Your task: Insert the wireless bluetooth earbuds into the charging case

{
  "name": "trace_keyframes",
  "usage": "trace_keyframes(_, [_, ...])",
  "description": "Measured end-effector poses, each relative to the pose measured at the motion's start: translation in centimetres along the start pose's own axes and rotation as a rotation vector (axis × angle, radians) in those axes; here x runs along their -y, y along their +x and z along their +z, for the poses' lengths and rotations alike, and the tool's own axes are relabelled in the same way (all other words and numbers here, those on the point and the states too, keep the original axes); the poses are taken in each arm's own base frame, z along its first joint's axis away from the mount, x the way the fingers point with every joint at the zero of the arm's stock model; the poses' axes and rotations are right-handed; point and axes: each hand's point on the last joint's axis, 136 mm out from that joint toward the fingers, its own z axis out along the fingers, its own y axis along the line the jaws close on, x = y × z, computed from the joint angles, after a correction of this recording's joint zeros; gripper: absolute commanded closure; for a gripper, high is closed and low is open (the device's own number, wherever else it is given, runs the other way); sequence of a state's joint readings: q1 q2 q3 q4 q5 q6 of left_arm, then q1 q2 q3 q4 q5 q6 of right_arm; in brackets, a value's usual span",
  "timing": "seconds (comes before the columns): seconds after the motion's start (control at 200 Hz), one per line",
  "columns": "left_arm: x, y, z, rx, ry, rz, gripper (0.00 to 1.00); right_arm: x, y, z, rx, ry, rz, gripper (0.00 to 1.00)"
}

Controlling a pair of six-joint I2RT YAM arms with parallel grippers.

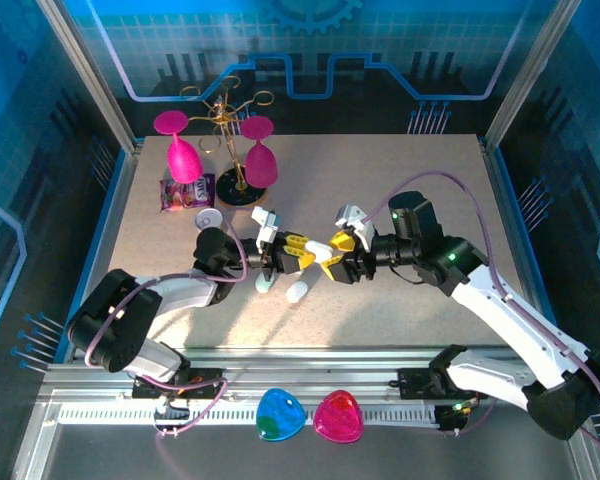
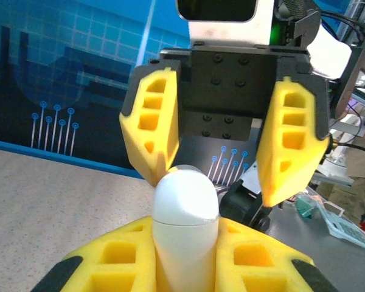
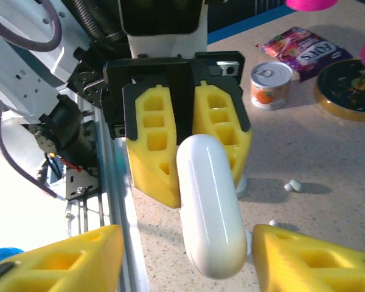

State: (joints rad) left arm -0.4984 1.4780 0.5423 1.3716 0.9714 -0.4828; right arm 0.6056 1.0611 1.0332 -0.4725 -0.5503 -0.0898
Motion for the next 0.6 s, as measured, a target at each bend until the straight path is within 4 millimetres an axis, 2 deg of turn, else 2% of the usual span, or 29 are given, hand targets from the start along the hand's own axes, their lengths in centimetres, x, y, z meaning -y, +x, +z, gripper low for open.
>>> trace_keyframes(0.23, [0.87, 0.22, 0.04, -0.026, 0.051, -0.016, 1.00, 0.10, 0.25, 0.38, -0.011, -0.008, -0.013, 0.81])
trace_keyframes(0.335, [0.92, 0.27, -0.06, -0.032, 0.056, -0.024, 0.95, 0.10, 0.29, 0.37, -0.012, -0.007, -0.012, 0.85])
trace_keyframes(0.395, [0.92, 0.26, -0.06, -0.032, 0.056, -0.025, 0.80, 0.11, 0.29, 0.37, -0.012, -0.007, -0.014, 0.84])
trace_keyframes(0.445, [0.91, 0.23, -0.06, -0.031, 0.055, -0.027, 0.56, 0.13, 0.26, 0.37, -0.011, -0.006, -0.015, 0.84])
trace_keyframes(0.52, [0.52, -0.05, -0.03, -0.014, 0.031, -0.019, 0.27, 0.10, 0.27, 0.44, -0.011, -0.006, -0.014, 0.85])
trace_keyframes(0.6, [0.00, -0.41, -0.21, 0.017, -0.017, 0.010, 0.09, 0.70, 0.44, 0.65, -0.009, 0.023, -0.001, 0.86])
